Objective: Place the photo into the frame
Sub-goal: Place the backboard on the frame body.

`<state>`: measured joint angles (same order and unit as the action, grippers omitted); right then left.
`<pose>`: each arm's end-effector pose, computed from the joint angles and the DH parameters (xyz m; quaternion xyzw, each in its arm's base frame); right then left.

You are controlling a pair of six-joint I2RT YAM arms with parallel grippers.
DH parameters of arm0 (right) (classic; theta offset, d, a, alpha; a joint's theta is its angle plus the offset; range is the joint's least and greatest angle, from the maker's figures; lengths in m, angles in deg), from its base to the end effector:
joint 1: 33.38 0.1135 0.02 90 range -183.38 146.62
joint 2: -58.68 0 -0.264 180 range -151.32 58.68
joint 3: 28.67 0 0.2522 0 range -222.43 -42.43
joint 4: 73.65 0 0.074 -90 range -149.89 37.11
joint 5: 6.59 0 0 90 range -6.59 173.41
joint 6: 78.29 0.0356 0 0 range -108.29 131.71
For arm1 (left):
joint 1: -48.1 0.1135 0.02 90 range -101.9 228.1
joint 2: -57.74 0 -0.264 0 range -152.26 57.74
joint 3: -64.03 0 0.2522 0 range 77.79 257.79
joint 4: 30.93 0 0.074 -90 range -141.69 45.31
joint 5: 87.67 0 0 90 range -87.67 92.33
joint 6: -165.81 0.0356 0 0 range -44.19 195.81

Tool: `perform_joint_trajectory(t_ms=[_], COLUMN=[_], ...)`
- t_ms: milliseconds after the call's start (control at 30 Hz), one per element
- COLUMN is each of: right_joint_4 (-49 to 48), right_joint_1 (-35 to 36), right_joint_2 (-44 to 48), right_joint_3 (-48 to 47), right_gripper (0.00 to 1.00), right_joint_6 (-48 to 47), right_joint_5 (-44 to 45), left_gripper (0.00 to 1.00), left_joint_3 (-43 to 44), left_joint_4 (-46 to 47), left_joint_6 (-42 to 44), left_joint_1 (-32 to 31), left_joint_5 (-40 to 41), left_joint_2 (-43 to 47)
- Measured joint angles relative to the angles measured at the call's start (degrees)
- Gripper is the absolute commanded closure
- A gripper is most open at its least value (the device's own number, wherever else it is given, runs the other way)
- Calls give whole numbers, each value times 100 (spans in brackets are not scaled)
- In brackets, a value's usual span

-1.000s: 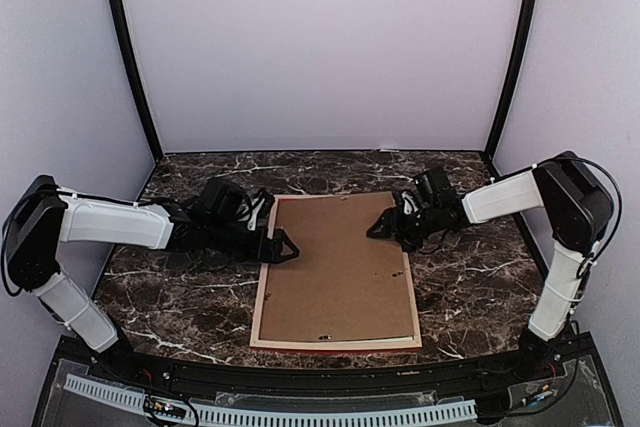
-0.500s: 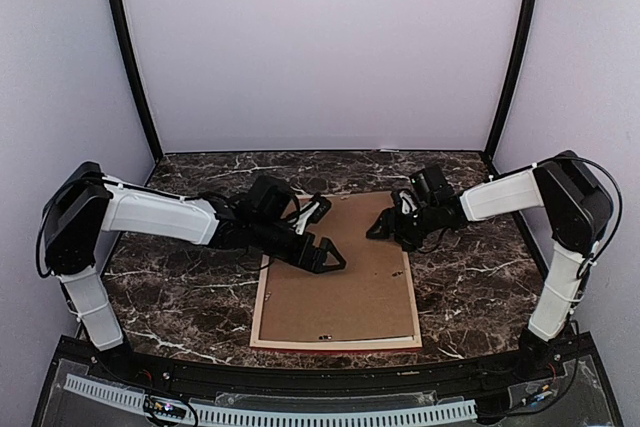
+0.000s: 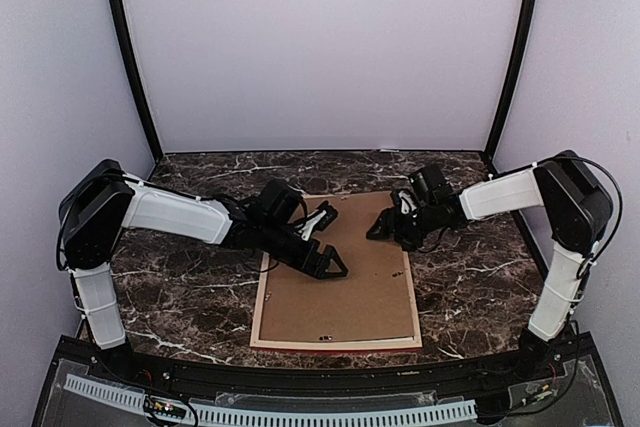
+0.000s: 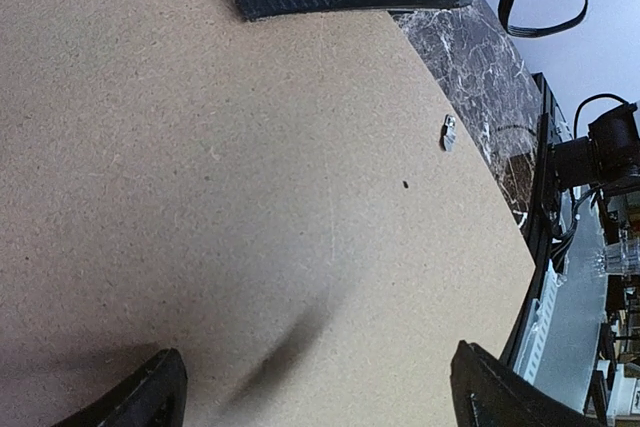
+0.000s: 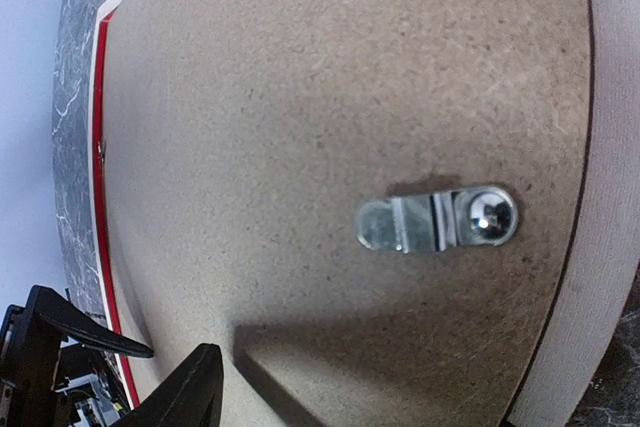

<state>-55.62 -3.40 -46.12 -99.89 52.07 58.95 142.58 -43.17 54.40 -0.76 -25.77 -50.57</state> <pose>0.3076 0.1945 0.1458 0.0141 0.9255 0.3486 0.1474 0.2507 -0.3124 0.1684 0.3062 0.8375 -0.4084 0.1950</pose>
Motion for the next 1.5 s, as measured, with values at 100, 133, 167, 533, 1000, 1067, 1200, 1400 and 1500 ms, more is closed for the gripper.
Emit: perform_joint_trajectory(t_ms=[100,133,167,533,1000,1067,1200,1400,1500], right_joint_4=[79,131,203,866,1449,1495,1530,1613,1672], right_joint_1=[0,2,2,4,4,4,7,28,42], right_joint_2=[0,-2,-2,-52,-55,-55,-55,-55,-55], right_joint_3=[-37,-63,-101,-437,-715,-739,-756,-800,-837], right_gripper=[38,38,38,38,37,38,37,38,37], right_joint_6=[-74,-96,-125,-424,-719,-734,-765,-863,-896], right_joint_5=[11,17,31,227,651,673,723,855,931], left_gripper=[6,6,6,9,9,9,9,9,9], left_joint_3=[-2,-2,-7,-109,-227,-229,-240,-249,-249], left_joint_4=[-2,-4,-4,85,188,192,195,195,195], left_joint_6=[9,20,22,46,46,44,44,44,44], left_joint_1=[0,0,0,0,0,0,0,0,0], left_joint_5=[4,4,7,44,70,72,74,83,92], left_joint_2=[0,0,0,0,2,2,13,24,24])
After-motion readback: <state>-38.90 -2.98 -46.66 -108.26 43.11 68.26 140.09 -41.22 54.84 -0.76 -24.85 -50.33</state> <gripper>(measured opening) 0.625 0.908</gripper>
